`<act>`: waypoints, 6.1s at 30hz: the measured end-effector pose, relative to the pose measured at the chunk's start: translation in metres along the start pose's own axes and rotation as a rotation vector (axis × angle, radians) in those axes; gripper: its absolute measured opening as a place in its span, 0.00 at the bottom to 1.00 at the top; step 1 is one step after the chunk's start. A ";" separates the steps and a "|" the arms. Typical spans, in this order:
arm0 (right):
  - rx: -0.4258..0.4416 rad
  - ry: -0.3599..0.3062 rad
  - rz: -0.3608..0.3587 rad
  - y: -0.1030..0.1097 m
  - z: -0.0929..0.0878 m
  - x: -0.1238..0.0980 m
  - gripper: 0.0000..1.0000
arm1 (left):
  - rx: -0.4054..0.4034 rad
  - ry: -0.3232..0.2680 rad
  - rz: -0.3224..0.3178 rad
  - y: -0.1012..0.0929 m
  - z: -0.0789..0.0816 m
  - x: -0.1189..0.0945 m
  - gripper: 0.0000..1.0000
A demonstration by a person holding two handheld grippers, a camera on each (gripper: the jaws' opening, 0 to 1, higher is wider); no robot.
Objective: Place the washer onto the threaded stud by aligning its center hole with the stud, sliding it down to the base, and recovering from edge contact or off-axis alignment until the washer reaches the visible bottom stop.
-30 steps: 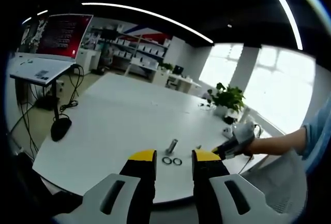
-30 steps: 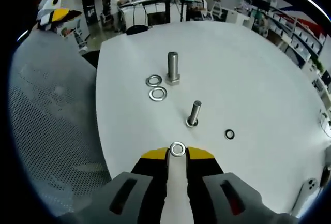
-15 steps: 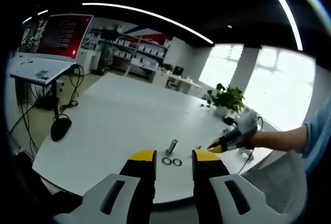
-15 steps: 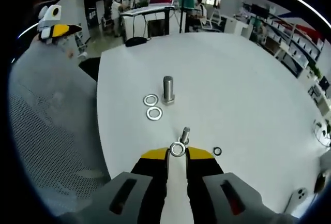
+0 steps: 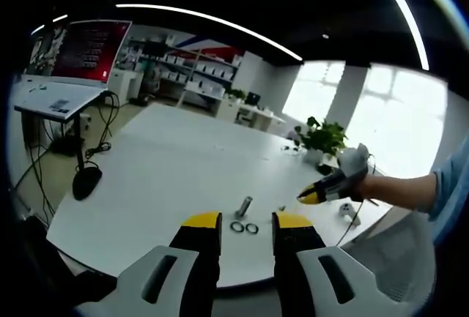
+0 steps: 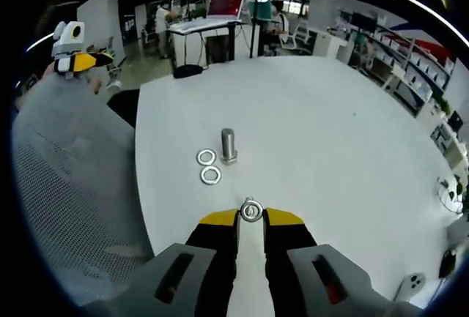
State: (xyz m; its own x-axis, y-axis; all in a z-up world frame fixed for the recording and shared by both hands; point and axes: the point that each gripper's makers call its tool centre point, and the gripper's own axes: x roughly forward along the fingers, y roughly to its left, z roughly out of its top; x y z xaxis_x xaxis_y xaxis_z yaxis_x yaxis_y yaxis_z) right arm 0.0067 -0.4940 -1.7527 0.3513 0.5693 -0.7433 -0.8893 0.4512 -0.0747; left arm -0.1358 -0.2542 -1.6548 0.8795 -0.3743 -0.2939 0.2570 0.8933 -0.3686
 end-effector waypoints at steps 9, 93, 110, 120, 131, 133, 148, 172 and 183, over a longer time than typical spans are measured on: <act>-0.008 -0.001 0.002 0.003 0.001 -0.002 0.14 | 0.046 0.175 0.021 0.002 -0.027 0.003 0.27; -0.237 0.334 0.143 0.007 0.000 0.042 0.14 | 0.349 0.691 0.229 0.019 -0.092 -0.009 0.06; -0.202 0.345 0.147 0.004 -0.012 0.052 0.14 | 0.352 0.691 0.224 0.019 -0.092 -0.009 0.06; -0.189 0.371 0.149 0.005 -0.024 0.063 0.14 | 0.353 0.691 0.222 0.019 -0.092 -0.009 0.06; -0.188 0.409 0.148 0.004 -0.034 0.076 0.14 | 0.354 0.692 0.220 0.018 -0.092 -0.008 0.06; -0.190 0.418 0.145 0.005 -0.036 0.077 0.14 | 0.353 0.693 0.220 0.018 -0.092 -0.008 0.06; -0.204 0.395 0.149 -0.002 -0.038 0.071 0.23 | 0.351 0.693 0.221 0.019 -0.092 -0.008 0.06; -0.099 0.445 0.103 -0.052 -0.060 0.054 0.20 | 0.358 0.690 0.216 0.018 -0.092 -0.008 0.06; -0.214 0.537 0.139 -0.061 -0.071 0.075 0.20 | 0.358 0.692 0.213 0.018 -0.092 -0.008 0.06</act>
State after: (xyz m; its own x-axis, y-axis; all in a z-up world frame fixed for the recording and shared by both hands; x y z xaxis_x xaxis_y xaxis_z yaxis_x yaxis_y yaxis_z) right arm 0.0667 -0.5278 -1.8510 0.0801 0.1606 -0.9838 -0.9751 0.2172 -0.0439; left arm -0.1752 -0.2582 -1.7404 0.5069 -0.1515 -0.8486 0.3273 0.9445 0.0269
